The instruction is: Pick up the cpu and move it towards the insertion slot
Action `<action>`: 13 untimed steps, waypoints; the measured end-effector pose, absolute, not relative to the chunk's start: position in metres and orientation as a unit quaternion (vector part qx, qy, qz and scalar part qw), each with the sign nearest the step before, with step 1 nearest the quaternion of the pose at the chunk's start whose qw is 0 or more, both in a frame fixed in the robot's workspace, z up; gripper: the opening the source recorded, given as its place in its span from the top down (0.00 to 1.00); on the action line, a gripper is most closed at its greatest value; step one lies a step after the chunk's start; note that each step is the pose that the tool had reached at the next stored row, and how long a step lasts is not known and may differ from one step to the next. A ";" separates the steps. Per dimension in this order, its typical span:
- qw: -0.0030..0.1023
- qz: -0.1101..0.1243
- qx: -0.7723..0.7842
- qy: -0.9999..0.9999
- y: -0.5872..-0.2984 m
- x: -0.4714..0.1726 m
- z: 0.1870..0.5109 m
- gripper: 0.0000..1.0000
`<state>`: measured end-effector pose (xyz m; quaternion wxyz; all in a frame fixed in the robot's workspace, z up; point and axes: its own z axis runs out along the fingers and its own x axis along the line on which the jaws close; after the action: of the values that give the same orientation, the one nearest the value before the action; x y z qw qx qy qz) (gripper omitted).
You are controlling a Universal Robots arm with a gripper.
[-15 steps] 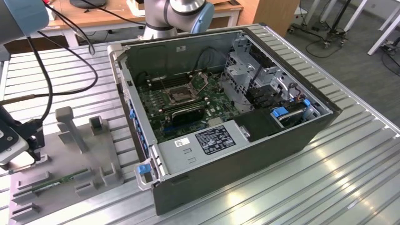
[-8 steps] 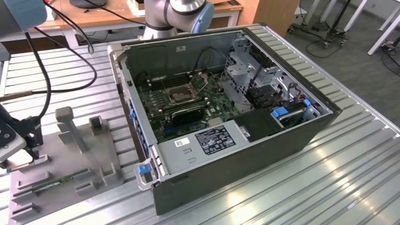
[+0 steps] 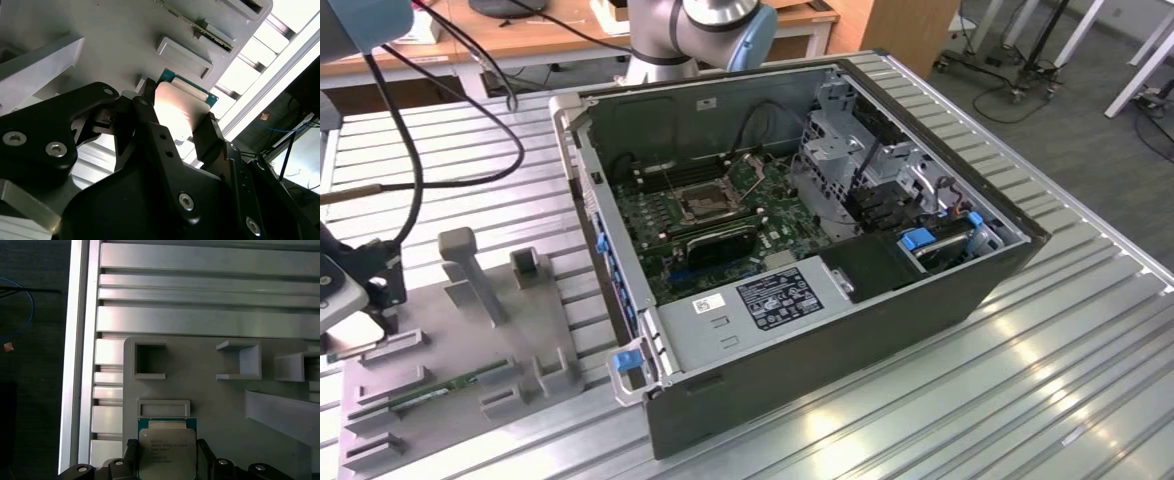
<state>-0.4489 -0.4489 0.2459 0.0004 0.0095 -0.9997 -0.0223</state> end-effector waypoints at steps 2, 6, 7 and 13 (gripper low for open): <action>0.000 -0.022 0.010 -1.000 -0.449 -0.449 0.246 0.45; 0.000 -0.022 0.010 -1.000 -0.449 -0.449 0.247 0.45; 0.000 -0.022 0.010 -1.000 -0.449 -0.449 0.247 0.45; 0.000 -0.022 0.010 -1.000 -0.449 -0.449 0.250 0.45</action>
<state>-0.4488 -0.4489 0.2504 0.0004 0.0095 -0.9997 -0.0223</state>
